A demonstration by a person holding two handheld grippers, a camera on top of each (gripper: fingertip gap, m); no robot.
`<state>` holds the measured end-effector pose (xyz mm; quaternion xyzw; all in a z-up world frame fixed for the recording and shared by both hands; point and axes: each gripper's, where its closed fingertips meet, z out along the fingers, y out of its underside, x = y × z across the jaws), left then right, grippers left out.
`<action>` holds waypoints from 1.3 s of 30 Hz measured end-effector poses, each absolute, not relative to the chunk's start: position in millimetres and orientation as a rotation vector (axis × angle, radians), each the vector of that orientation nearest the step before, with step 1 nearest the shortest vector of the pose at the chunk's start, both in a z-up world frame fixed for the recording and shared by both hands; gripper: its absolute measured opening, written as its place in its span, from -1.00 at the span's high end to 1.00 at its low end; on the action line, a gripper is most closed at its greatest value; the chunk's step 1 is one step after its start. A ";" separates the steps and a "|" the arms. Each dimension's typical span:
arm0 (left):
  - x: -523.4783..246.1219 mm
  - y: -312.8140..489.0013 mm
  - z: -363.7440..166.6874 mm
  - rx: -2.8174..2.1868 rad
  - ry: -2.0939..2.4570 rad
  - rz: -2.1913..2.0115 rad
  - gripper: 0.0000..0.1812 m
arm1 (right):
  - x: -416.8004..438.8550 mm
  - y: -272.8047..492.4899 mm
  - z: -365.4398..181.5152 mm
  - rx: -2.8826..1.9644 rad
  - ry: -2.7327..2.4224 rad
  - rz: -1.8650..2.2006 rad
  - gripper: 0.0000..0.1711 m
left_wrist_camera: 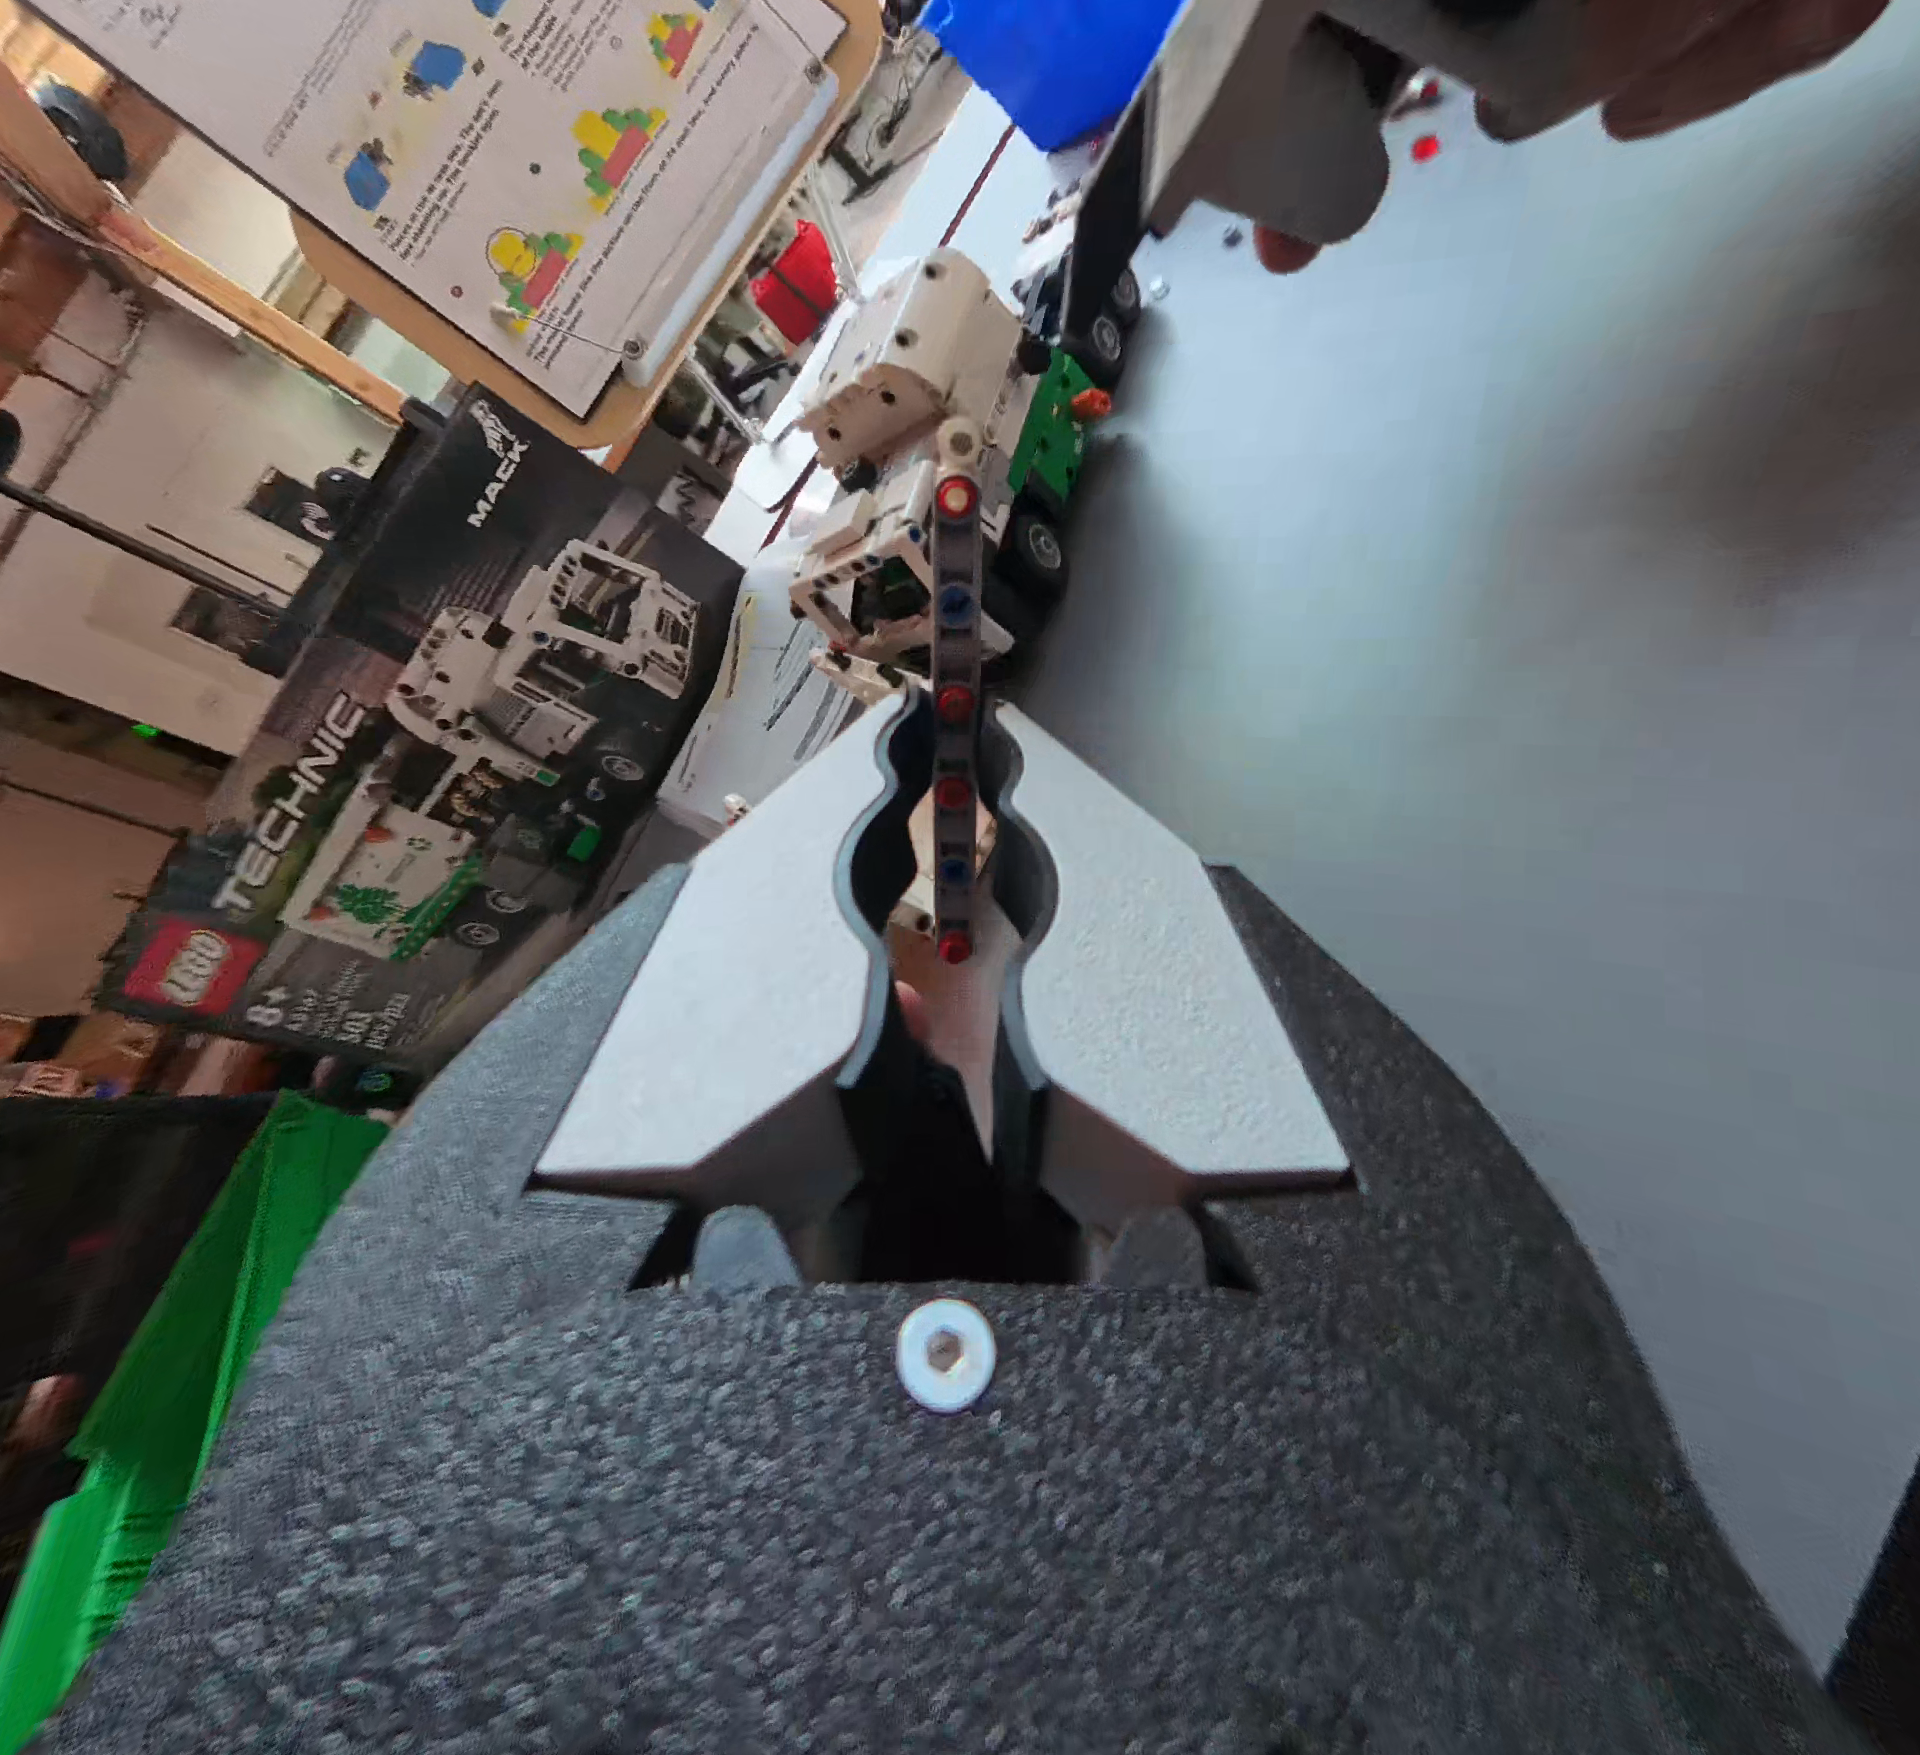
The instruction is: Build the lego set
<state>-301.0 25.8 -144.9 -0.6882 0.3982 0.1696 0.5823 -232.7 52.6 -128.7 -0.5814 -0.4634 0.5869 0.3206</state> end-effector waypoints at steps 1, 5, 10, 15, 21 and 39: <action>-299.0 25.3 -148.4 -1.594 0.968 0.461 0.94 | -236.5 49.6 -130.5 -1.545 -1.203 1.559 0.42; -293.0 24.5 -162.6 -1.544 1.117 0.657 0.94 | -241.5 52.1 -140.5 -1.587 -1.210 1.456 0.30; -268.0 20.4 -181.2 -1.466 1.362 0.775 0.94 | -240.3 37.3 -166.1 -1.694 -1.399 1.394 -0.01; -243.8 19.4 -179.0 -1.298 1.568 0.881 0.94 | -235.4 27.2 -178.2 -1.715 -1.512 1.431 -0.08; -225.3 14.6 -173.2 -1.101 1.713 0.947 0.95 | -231.7 17.8 -191.0 -1.773 -1.575 1.456 0.00; -264.6 47.7 -158.7 -1.412 1.446 0.902 0.65 | -222.2 38.2 -185.2 -1.866 -1.379 1.668 0.06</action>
